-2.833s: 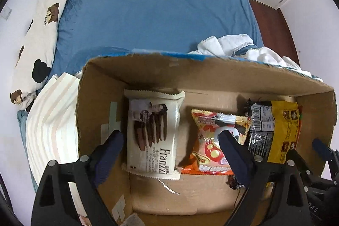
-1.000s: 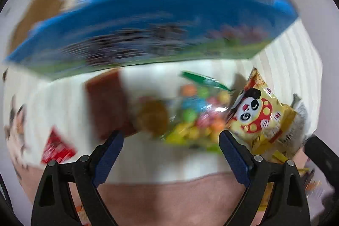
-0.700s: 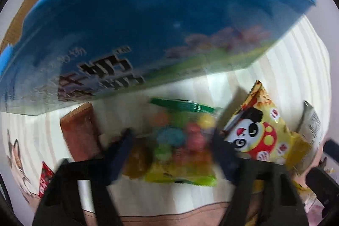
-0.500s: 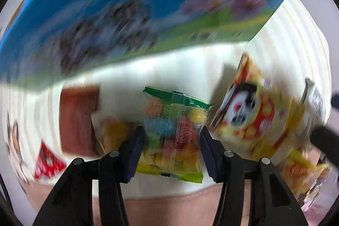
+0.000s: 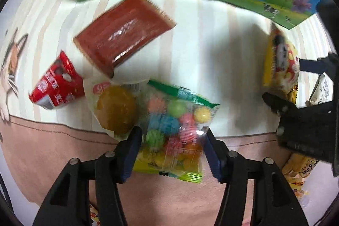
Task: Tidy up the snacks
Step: 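Grasp the green-topped candy bag with the left tool while the right tool grasps the yellow panda bag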
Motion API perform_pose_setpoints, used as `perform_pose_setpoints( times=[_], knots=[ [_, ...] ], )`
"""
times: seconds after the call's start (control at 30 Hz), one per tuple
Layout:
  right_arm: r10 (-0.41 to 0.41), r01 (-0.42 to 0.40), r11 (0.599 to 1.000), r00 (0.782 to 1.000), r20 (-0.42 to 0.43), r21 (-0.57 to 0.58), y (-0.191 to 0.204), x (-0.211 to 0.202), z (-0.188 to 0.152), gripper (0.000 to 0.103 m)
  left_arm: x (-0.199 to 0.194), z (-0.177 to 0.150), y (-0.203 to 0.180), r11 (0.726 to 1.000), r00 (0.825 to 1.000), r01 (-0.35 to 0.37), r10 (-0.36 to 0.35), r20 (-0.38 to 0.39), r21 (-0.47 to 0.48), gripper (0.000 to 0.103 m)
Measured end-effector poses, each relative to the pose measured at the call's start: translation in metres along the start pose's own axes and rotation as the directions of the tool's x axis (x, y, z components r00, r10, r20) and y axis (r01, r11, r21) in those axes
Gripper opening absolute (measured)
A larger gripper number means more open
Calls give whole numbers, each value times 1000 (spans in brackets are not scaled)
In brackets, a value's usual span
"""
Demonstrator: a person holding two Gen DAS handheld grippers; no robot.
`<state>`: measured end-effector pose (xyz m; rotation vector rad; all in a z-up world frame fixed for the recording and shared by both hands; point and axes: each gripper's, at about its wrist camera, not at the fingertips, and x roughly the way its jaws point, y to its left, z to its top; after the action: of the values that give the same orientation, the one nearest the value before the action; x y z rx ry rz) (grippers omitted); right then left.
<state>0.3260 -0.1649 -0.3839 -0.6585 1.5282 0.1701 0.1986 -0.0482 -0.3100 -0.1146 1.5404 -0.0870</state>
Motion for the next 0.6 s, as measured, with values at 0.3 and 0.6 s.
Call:
perform_pose_setpoints(
  times=[0.3,0.6],
  knots=[
    [459,-457,827,885,77,327,-31,-29,-23,91,3,-2,29,999,999,43,-43,-1,-27,59],
    [57,-44,993,991,117,-110,5,-45,17,92,6,7,21,1000,998,-16,16,59,7,53]
  ],
)
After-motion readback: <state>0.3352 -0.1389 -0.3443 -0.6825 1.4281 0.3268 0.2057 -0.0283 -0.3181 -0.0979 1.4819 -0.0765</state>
